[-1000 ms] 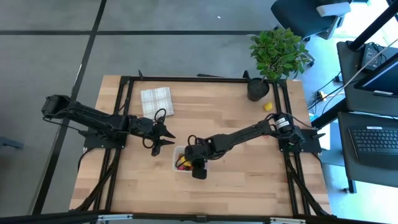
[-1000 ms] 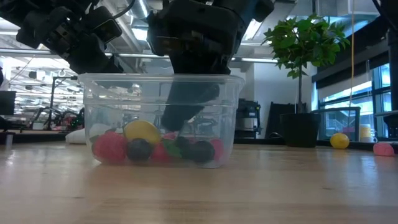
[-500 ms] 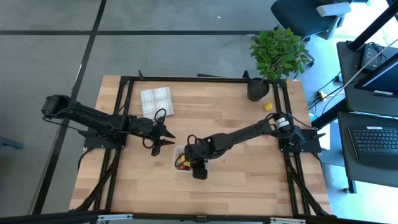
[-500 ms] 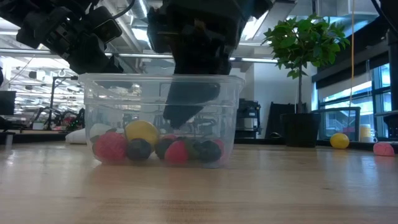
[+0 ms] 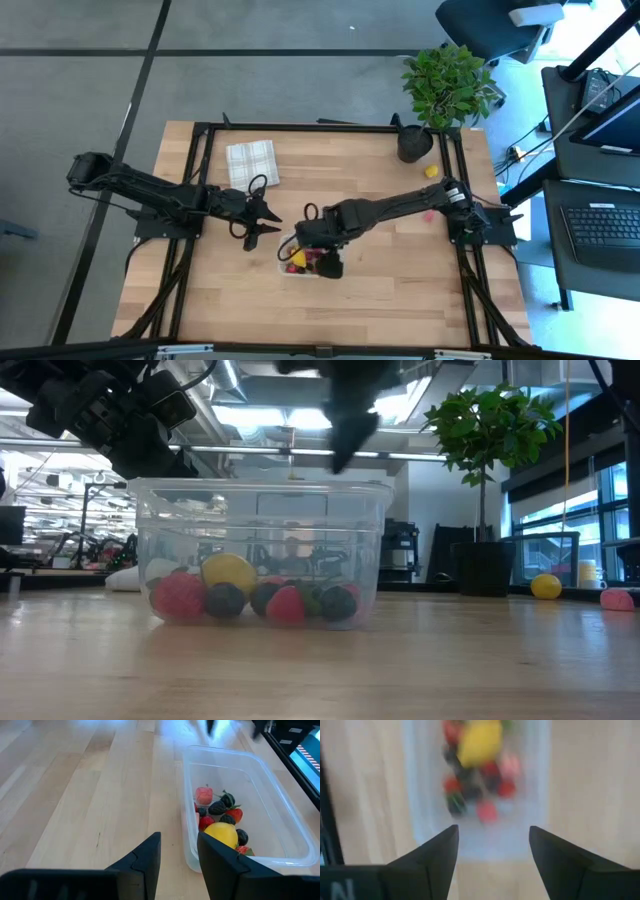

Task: Pick and placing Produce into tupperware
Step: Put the peach into the transparent bin

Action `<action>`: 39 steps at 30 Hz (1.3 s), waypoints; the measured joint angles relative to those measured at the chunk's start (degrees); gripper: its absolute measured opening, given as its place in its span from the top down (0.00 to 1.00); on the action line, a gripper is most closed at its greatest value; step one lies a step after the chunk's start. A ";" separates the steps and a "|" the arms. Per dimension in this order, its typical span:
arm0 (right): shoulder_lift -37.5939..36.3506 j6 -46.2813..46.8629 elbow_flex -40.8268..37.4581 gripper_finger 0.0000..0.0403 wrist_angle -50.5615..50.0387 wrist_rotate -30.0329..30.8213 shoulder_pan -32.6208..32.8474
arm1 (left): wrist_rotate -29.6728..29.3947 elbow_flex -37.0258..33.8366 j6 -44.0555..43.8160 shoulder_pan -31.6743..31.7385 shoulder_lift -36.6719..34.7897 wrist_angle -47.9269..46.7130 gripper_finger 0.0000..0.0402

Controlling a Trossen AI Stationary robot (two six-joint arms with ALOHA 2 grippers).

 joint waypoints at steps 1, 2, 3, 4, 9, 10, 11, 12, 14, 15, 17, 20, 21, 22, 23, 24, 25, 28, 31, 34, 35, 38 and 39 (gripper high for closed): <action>0.00 0.66 1.30 0.39 -3.82 0.07 -0.22 | 0.02 0.00 -0.02 0.02 0.00 0.00 0.70; 0.00 1.28 2.29 0.39 -7.46 0.33 -0.37 | 0.00 0.00 -0.06 0.00 0.00 0.00 0.70; -0.12 1.40 2.96 0.39 -10.65 0.38 -0.51 | 0.02 0.00 -0.12 0.02 0.00 0.00 0.70; -0.43 1.28 3.07 0.39 -13.61 0.44 -0.61 | 0.00 0.00 -0.15 0.02 0.00 0.00 0.70; -3.68 3.08 -2.05 0.39 -19.70 3.17 -0.35 | 0.00 0.00 -0.13 0.02 0.00 0.00 0.70; -4.87 3.59 -3.87 0.39 -19.60 3.29 -0.24 | 0.00 0.00 -0.13 0.00 0.00 0.00 0.70; -6.16 4.08 -5.84 0.39 -19.21 3.32 -0.15 | 0.00 0.00 -0.13 0.00 0.00 0.00 0.70; -7.58 4.23 -8.00 0.39 -18.56 3.30 -0.06 | 0.00 0.00 -0.13 0.01 0.00 0.00 0.70; -10.84 4.47 -12.93 0.39 -16.75 3.32 0.26 | 0.00 0.00 -0.12 0.02 0.00 0.00 0.70; -12.62 4.74 -15.52 0.39 -15.57 3.32 0.26 | 0.00 0.00 -0.09 0.00 0.00 0.00 0.70; -16.79 6.44 -21.08 0.39 -12.22 3.32 0.26 | 0.00 0.00 -0.09 0.00 0.00 0.00 0.70; -24.12 9.19 -29.56 0.39 -8.11 3.30 -0.08 | 0.02 0.00 -0.07 0.00 0.00 0.00 0.70; -26.68 10.57 -32.36 0.39 -6.96 3.31 -0.34 | 0.02 0.00 -0.07 0.00 0.00 0.00 0.70; -29.36 12.15 -35.25 0.39 -5.90 3.34 -0.69 | 0.00 0.00 -0.07 0.00 0.00 0.00 0.70; -32.26 13.86 -38.06 0.39 -4.81 3.55 -1.06 | 0.00 0.00 -0.04 0.02 0.00 0.00 0.70; -35.13 15.97 -40.95 0.39 -3.73 4.10 -1.38 | 0.00 0.00 -0.04 0.02 0.00 0.00 0.70; -37.89 18.44 -43.70 0.39 -2.86 4.95 -1.76 | 0.02 0.00 -0.03 0.00 0.00 0.00 0.70; -45.32 27.36 -51.28 0.39 -2.65 8.16 -2.65 | 0.01 0.00 -0.02 0.01 0.00 0.01 0.70; -51.73 39.36 -57.78 0.39 -2.64 9.98 -3.22 | 0.02 0.00 -0.02 0.00 0.00 0.00 0.70; -56.10 50.43 -63.50 0.39 -1.69 10.03 -3.23 | 0.00 0.00 0.00 0.02 0.00 0.00 0.70; -57.21 53.24 -65.27 0.39 -1.02 10.03 -3.23 | 0.00 0.00 0.00 0.02 0.00 0.00 0.70; -58.63 61.11 -69.92 0.39 -0.44 10.13 -3.23 | 0.00 0.00 0.36 0.02 0.00 0.01 0.70; -58.73 64.05 -71.39 0.39 -0.38 10.18 -3.26 | -0.03 0.00 0.47 0.02 0.00 0.02 0.70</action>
